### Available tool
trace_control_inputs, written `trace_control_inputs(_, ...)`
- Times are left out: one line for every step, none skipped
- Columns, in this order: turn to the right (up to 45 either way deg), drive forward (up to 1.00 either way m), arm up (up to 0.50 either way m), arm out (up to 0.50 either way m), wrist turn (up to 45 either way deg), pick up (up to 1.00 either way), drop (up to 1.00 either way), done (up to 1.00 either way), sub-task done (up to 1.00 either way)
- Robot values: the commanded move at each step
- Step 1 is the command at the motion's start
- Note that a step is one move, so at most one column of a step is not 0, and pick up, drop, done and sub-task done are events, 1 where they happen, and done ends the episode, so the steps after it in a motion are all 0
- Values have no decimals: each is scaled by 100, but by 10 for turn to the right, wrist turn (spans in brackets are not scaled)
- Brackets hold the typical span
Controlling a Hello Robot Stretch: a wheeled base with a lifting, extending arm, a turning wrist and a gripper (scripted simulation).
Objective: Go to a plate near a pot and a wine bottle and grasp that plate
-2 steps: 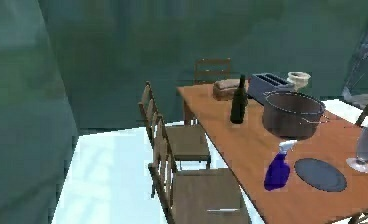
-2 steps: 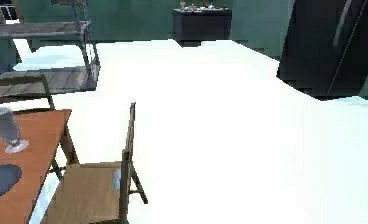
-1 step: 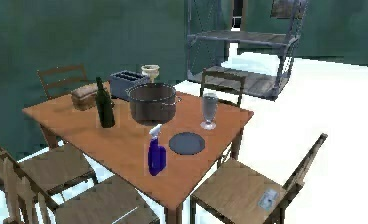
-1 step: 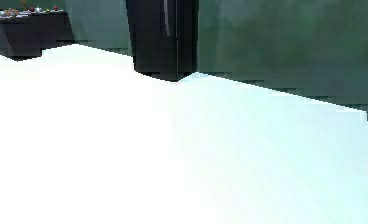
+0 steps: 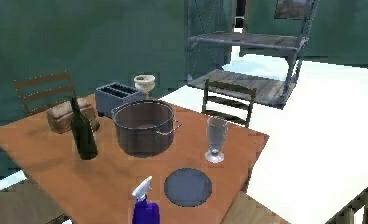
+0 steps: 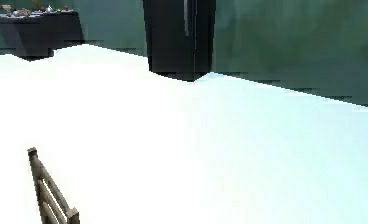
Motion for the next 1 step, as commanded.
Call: trace_control_inputs(-450,0,0,0,0,0,0,0,0)
